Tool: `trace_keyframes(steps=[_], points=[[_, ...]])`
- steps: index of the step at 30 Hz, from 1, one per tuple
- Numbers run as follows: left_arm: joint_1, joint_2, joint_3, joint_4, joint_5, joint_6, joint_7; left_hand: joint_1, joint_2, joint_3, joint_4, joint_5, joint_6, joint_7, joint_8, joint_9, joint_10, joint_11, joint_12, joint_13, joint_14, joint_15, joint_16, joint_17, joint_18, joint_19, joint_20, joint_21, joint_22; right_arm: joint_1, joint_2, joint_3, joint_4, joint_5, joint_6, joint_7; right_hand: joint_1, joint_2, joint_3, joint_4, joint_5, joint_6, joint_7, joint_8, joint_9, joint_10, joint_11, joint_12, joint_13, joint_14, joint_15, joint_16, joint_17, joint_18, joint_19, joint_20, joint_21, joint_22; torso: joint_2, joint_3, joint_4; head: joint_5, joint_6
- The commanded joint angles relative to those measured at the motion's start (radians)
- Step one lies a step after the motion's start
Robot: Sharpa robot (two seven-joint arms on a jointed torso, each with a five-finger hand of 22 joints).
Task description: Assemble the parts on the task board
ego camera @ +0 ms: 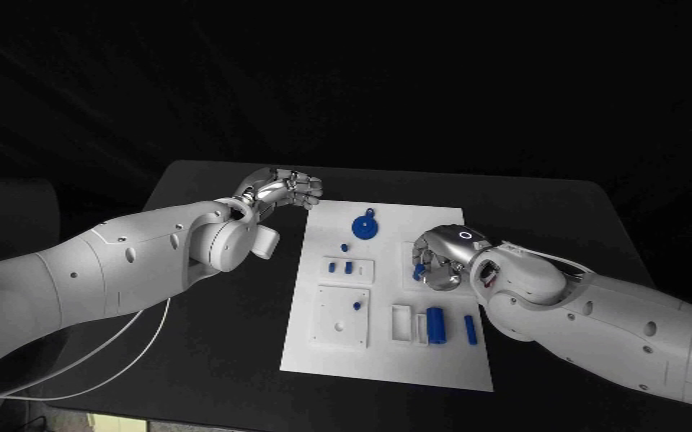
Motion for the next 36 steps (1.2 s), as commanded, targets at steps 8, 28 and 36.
trace_keyframes(steps=[8,28,36], points=[[0.001,0.0,0.001,-0.001,0.0,0.007,0.007,-0.003,-0.003,-0.002,0.006,0.0,-0.009,0.0,0.006,-0.001,0.004,0.005,-0.004,-0.002,0.007,-0.003,-0.007,0.002,0.008,0.004,0.005,-0.006,0.002,0.0,-0.027,0.02,0.081,0.063,-0.018,0.02,-0.004,0.003,0.01,-0.001,-0.004,0.007,-0.001,0.005,0.008,0.009,0.001,0.005,0.001,0.005,-0.006,0.003,0.001,0.053,0.009,0.001,0.005,0.018,0.0,-0.0012,-0.0015,0.006,0.001],[0.001,0.009,0.001,-0.007,0.0,0.008,0.007,-0.003,-0.004,-0.002,0.006,0.0,-0.009,0.0,0.006,-0.001,0.005,0.005,-0.004,-0.002,0.008,-0.003,-0.009,0.003,0.008,0.004,0.005,-0.007,0.003,-0.017,0.119,0.006,0.127,0.063,-0.007,0.041,-0.006,0.008,0.014,-0.005,-0.003,0.005,0.0,0.004,0.008,0.007,0.002,0.005,0.003,0.006,-0.006,0.001,0.0,0.053,0.01,-0.001,0.005,0.018,0.0,-0.0018,0.0002,0.042,-0.002],[0.001,0.009,0.001,-0.006,0.0,0.006,0.007,-0.002,-0.004,-0.002,0.006,0.0,-0.009,0.0,0.006,-0.002,0.005,0.005,-0.004,-0.002,0.008,-0.003,-0.01,0.004,0.008,0.004,0.005,-0.007,0.003,-0.029,0.168,-0.025,0.11,0.022,-0.007,0.044,-0.007,0.009,0.015,-0.007,-0.003,0.005,0.0,0.003,0.008,0.007,0.002,0.005,0.003,0.006,-0.006,0.001,0.0,0.053,0.01,-0.001,0.005,0.018,0.0,-0.003,0.0015,0.059,-0.013]])
